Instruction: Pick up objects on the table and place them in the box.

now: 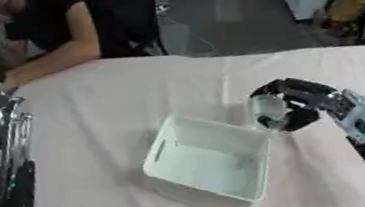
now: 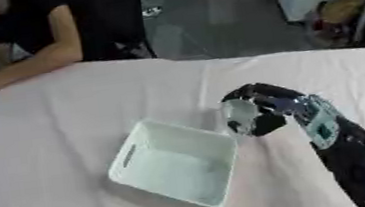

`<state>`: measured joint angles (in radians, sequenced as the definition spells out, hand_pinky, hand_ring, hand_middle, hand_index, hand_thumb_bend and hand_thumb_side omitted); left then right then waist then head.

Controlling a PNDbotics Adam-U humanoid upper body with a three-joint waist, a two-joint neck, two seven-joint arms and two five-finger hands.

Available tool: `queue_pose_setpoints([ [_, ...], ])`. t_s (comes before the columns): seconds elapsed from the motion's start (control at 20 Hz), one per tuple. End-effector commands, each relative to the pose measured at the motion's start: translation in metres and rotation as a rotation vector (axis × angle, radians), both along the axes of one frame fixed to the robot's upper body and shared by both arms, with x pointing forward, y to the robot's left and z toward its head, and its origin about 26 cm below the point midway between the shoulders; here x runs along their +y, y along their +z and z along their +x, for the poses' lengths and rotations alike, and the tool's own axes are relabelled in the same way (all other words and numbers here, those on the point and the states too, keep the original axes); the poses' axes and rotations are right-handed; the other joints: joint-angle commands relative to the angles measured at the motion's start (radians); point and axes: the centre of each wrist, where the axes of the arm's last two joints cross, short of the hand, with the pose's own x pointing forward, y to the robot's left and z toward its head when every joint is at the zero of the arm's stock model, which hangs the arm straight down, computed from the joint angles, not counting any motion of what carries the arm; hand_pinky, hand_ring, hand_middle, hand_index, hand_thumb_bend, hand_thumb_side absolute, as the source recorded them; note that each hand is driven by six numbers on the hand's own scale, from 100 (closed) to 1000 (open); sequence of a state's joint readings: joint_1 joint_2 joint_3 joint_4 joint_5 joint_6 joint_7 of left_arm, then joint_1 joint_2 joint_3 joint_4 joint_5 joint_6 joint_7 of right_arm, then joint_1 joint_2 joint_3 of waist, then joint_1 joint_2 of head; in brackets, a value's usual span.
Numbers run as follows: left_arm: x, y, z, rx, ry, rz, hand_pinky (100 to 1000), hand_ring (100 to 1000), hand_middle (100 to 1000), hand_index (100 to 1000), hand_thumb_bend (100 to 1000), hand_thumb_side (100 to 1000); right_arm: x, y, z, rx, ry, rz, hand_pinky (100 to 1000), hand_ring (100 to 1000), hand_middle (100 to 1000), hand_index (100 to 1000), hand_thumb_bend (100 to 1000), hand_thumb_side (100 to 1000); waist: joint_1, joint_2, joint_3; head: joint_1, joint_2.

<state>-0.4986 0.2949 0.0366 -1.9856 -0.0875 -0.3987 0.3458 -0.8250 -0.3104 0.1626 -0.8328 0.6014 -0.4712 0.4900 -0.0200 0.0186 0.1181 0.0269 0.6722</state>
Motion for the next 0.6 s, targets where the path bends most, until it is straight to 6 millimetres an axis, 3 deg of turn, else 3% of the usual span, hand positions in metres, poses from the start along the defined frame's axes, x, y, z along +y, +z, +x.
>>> queue_pose_setpoints([
  [0.05,-0.001,0.007,-0.003,-0.027,-0.004,0.009,577,618,671,785,235,655,-0.007,0.027,0.005,-0.083,-0.011,0.000,100,222,250,331,100,104,0.001,-0.015,0.000,0.004,-0.017],
  [0.4,-0.001,0.007,-0.003,-0.027,-0.004,0.009,577,618,671,785,237,654,-0.012,0.041,0.006,-0.127,-0.029,-0.002,100,205,229,313,100,100,0.001,-0.016,0.001,0.006,-0.018],
  [0.6,0.000,0.006,-0.003,-0.024,0.000,0.010,576,618,671,785,235,656,-0.017,0.077,0.009,-0.200,-0.018,0.020,100,206,231,314,100,100,-0.001,-0.018,-0.002,0.015,-0.015],
])
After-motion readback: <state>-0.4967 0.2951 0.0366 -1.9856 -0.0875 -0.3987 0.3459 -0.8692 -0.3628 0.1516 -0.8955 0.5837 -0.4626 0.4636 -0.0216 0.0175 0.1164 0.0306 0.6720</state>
